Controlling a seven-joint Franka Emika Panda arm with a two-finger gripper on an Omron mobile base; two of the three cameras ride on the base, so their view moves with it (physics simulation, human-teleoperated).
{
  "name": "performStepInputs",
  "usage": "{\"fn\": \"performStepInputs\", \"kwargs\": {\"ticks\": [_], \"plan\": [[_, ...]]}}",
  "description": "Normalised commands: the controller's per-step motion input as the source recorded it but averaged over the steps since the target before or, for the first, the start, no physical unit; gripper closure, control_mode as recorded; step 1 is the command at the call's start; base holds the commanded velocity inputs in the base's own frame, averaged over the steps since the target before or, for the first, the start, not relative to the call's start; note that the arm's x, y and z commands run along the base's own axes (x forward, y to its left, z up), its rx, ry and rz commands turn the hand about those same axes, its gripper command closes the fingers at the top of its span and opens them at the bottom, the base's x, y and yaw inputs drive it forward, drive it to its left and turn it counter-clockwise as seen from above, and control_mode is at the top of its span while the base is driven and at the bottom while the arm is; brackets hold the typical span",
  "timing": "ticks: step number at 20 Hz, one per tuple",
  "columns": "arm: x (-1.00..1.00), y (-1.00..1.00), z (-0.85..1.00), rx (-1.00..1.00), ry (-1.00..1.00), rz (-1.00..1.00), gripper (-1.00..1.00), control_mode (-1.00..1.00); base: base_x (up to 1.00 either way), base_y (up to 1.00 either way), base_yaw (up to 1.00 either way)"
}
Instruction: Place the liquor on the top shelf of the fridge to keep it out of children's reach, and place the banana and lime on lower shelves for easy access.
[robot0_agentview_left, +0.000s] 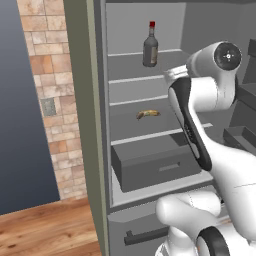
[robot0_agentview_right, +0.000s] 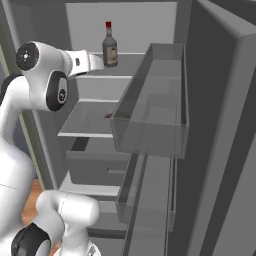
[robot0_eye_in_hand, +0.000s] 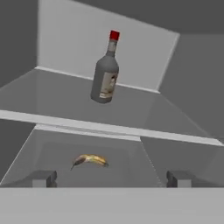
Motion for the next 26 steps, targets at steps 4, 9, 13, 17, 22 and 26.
{"fn": "performStepInputs", "kwargs": {"ticks": [4,9,13,17,22,26], "plan": [[-0.89,0.00,-0.23,0.00,0.21,-0.08,-1.00,-1.00,0.00,0.00,0.00],[-0.58,0.00,-0.53,0.01,0.08,-0.02,-1.00,-1.00,0.00,0.00,0.00],[-0.32,0.02,-0.37,0.00,0.07,0.00,-1.00,-1.00,0.00,0.00,0.00],[-0.30,0.02,-0.31,0.00,0.09,0.00,-1.00,-1.00,0.00,0.00,0.00],[-0.27,0.06,-0.31,0.00,0.08,0.01,-1.00,-1.00,0.00,0.00,0.00],[-0.17,0.12,-0.27,0.00,0.10,0.01,-1.00,-1.00,0.00,0.00,0.00]]}}
